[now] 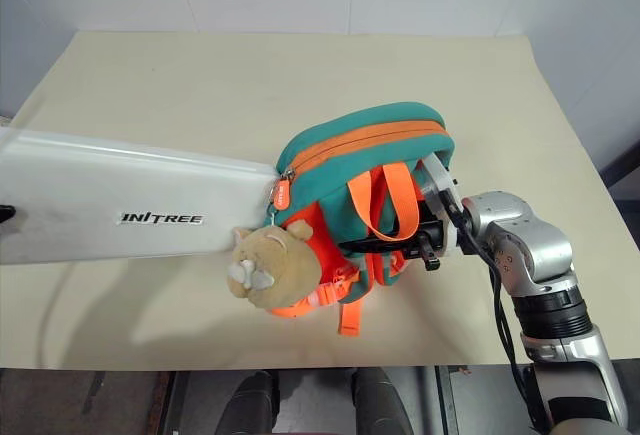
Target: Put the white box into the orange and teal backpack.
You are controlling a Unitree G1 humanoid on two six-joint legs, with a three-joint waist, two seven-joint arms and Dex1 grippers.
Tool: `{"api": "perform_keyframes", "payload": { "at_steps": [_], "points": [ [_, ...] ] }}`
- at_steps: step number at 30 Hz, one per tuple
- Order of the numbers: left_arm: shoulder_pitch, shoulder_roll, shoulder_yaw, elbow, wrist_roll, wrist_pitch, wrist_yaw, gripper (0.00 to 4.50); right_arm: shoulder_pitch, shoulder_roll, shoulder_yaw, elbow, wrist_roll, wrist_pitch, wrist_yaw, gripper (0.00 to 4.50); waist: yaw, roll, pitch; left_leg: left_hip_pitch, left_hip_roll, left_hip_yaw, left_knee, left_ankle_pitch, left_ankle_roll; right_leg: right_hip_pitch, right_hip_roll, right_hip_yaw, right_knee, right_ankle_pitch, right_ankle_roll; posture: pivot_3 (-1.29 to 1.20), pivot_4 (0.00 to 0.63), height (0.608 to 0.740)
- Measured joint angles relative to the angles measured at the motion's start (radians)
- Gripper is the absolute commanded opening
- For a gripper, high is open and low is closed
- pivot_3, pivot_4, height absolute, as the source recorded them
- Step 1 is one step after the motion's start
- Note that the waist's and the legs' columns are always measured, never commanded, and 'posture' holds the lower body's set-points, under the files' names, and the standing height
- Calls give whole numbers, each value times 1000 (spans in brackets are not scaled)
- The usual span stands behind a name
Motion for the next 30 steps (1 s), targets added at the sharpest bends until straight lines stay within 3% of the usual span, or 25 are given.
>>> {"api": "perform_keyframes", "payload": {
  "at_steps": [12, 18, 26, 30],
  "points": [
    [-24, -18, -160, -62, 67, -182, 31, 1263, 0, 13, 4, 0, -20, -17, -1, 0, 1, 0, 0, 5, 0, 1, 0, 0, 0, 4, 0, 1, 1, 0, 0, 0, 150, 740],
    [-152, -87, -319, -79, -15, -270, 182, 1263, 0, 17, 4, -2, -22, -18, -9, 0, 3, 0, 0, 9, 0, 1, 1, 0, 0, 9, 0, 1, 1, 0, 0, 0, 150, 740],
    [-203, -217, -419, -118, -128, -321, 386, 1248, 1, 19, 3, -2, -29, -19, -22, 0, 5, 0, 0, 13, -1, 0, 3, 0, 0, 15, 0, 2, -1, 1, 2, 0, 150, 740],
    [-215, -407, -559, -158, -142, -405, 536, 1248, 2, 27, -1, -1, -34, -20, -31, 0, 20, 1, -1, 14, -1, -1, 7, 0, 1, 20, 1, 2, -2, 3, 4, 0, 150, 740]
  ]
}}
